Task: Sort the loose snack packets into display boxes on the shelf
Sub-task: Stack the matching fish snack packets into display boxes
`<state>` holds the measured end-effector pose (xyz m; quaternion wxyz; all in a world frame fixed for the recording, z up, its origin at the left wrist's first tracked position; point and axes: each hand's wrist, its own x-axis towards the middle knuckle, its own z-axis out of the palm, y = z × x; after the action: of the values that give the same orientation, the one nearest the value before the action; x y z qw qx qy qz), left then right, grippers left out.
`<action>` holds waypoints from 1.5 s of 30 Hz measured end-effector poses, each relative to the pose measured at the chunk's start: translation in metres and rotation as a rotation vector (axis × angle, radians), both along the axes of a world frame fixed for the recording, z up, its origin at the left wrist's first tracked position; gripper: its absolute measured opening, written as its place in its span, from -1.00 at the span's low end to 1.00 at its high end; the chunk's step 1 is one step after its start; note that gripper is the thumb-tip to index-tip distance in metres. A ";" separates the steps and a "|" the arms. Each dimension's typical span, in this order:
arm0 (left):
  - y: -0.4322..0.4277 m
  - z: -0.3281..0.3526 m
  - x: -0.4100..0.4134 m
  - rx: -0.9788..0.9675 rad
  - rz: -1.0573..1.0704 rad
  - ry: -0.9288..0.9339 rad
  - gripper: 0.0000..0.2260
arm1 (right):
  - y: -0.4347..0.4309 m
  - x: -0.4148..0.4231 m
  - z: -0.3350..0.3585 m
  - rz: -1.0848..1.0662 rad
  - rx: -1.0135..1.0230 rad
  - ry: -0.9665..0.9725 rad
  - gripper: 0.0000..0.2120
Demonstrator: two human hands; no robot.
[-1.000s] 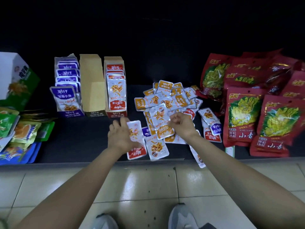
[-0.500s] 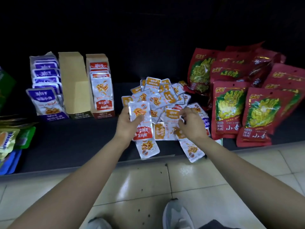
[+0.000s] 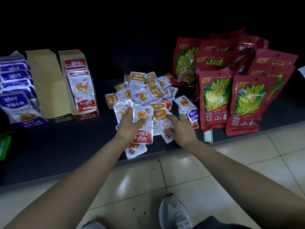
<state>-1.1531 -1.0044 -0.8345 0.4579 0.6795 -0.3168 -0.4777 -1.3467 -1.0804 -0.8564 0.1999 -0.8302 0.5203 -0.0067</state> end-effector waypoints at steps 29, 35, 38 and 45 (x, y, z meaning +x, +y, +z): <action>-0.004 0.003 -0.004 0.055 0.056 -0.016 -0.56 | -0.025 -0.014 -0.002 -0.163 -0.087 0.110 -0.35; -0.004 -0.010 0.004 0.104 0.066 0.007 -0.34 | -0.029 -0.008 0.012 -0.395 0.060 -0.271 -0.31; -0.006 -0.021 0.008 0.106 0.068 0.023 -0.32 | -0.042 -0.010 0.030 -0.561 0.219 -0.610 -0.52; -0.005 0.003 0.001 0.105 0.084 0.092 -0.50 | -0.047 0.005 0.068 -0.696 0.598 -1.104 -0.74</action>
<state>-1.1517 -1.0098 -0.8317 0.4553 0.6928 -0.2411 -0.5046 -1.3421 -1.1273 -0.7885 0.6391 -0.4012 0.5575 -0.3460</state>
